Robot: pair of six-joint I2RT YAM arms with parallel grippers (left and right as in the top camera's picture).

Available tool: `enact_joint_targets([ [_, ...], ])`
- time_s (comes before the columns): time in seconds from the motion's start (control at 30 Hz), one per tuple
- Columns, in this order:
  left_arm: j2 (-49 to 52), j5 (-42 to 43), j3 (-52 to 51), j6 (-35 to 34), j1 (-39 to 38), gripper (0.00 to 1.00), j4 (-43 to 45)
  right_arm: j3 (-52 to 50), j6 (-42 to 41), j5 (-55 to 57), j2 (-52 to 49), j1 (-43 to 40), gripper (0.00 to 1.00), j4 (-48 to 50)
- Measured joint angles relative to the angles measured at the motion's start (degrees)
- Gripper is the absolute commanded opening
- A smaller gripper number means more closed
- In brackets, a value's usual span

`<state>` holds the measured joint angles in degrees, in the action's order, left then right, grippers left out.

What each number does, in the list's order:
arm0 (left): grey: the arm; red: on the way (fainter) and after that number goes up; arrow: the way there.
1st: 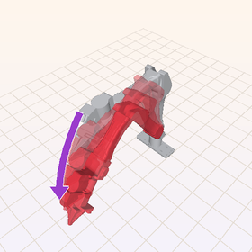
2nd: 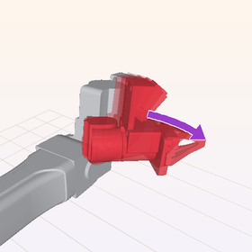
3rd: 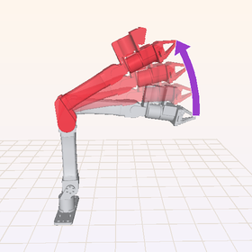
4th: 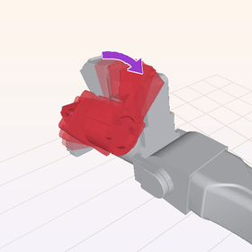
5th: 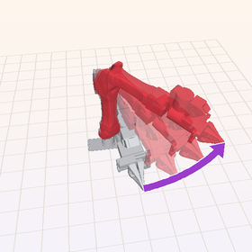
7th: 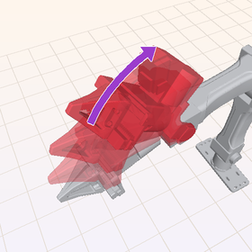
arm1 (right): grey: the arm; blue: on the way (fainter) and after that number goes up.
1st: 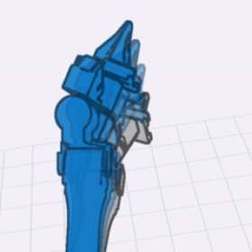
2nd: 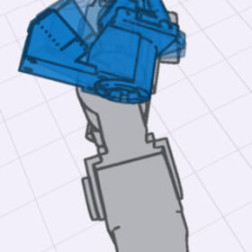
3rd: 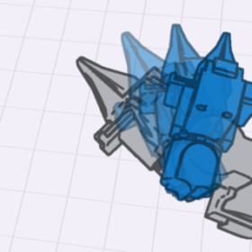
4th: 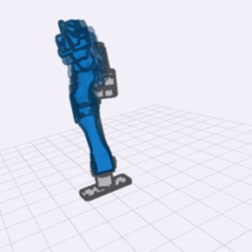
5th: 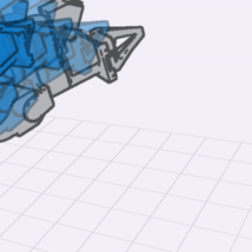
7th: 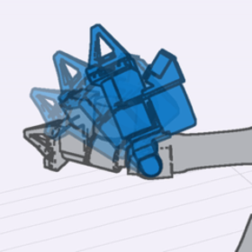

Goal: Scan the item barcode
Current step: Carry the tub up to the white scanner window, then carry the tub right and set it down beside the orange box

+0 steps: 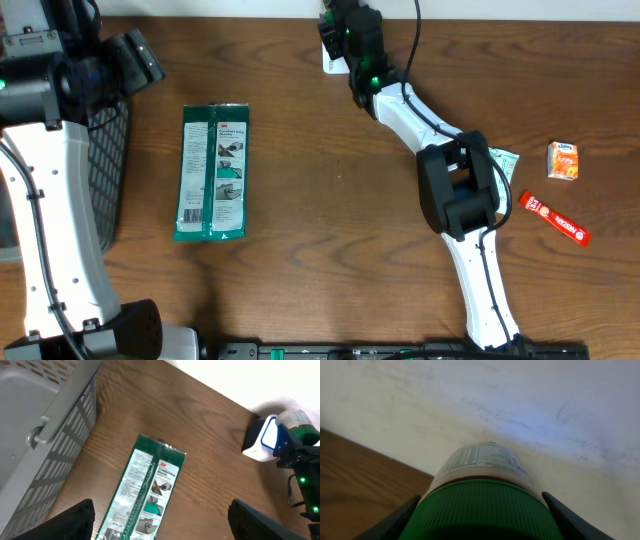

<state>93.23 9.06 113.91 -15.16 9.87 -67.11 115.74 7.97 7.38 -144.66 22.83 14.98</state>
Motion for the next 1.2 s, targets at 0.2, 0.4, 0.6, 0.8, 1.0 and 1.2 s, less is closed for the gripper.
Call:
enact_joint_targets([
  [0.2,0.00,0.00,0.00,0.00,0.00,0.85,0.00,0.00,-0.42,1.81,0.00,0.00,0.01,0.13],
  [0.4,0.00,0.00,0.00,0.00,0.00,0.85,0.00,0.00,-1.25,2.54,-0.44,0.00,0.01,0.74],
  [0.6,0.00,0.00,0.00,0.00,0.00,0.85,0.00,0.00,-3.08,2.69,-1.57,0.00,0.01,4.81],
  [0.8,0.00,0.00,0.00,-0.02,0.00,0.85,0.00,0.04,-6.97,2.47,-1.03,-0.02,0.01,0.87],
  [1.0,0.00,0.00,0.00,-0.02,0.00,0.85,0.00,-0.09,-10.19,2.01,7.17,-0.42,0.01,-20.76],
  [1.2,0.00,0.00,0.00,-0.02,0.00,0.85,0.02,0.04,-11.02,1.46,23.98,-2.86,0.01,-45.99],
])
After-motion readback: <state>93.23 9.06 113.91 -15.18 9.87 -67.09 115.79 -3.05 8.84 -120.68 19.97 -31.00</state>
